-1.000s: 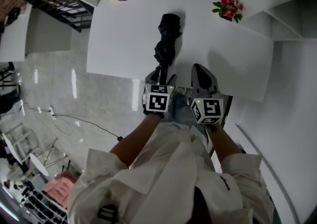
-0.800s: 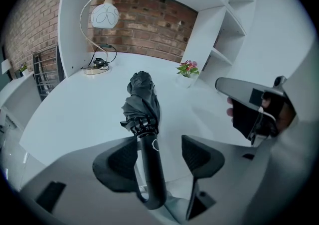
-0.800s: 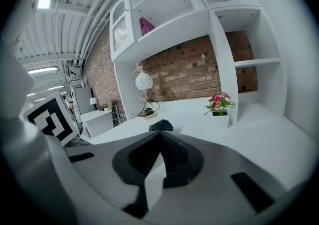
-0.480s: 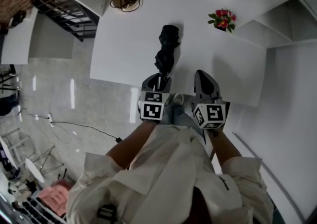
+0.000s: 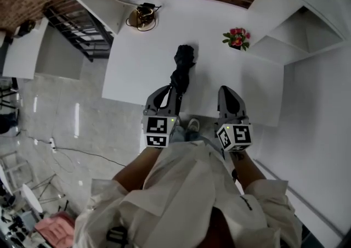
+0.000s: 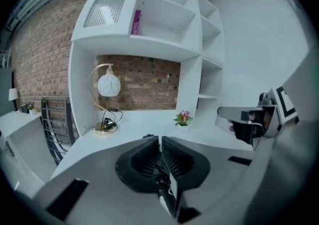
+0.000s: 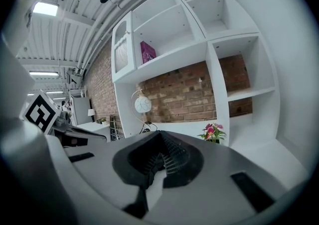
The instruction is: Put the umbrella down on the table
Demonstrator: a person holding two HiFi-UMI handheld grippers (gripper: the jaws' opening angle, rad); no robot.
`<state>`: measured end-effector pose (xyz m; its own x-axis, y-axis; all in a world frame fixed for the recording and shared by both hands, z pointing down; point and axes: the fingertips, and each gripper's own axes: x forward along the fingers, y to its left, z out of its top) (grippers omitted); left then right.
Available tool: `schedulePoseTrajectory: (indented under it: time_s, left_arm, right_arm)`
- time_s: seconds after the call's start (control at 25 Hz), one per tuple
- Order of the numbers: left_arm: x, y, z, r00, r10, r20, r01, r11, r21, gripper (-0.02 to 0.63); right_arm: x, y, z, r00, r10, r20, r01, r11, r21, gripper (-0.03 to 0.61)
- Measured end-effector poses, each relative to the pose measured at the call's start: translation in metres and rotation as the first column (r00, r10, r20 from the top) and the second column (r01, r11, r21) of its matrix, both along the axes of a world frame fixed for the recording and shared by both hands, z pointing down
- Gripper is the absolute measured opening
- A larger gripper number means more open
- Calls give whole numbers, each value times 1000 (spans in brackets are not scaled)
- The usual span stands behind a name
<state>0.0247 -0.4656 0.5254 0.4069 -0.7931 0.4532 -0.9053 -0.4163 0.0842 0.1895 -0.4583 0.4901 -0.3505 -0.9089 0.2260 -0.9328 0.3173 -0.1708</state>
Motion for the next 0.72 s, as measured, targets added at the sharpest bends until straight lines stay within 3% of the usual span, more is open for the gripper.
schedulePoseTrajectory:
  time_s: [0.32, 0.52, 0.72]
  left_arm:
    - [-24, -4, -79, 1000, 7, -14, -4, 969, 248, 34]
    - [-47, -4, -114, 1000, -27, -13, 30, 942, 335, 34]
    - [-72, 1, -148, 996, -69, -61, 88, 915, 395, 29]
  right_arm:
    - [13, 4, -52, 1000, 21, 19, -22, 996, 88, 17]
    - [25, 8, -81, 998, 43, 37, -48, 988, 146, 17]
    - [41, 11, -106, 996, 74, 41, -80, 981, 178, 17]
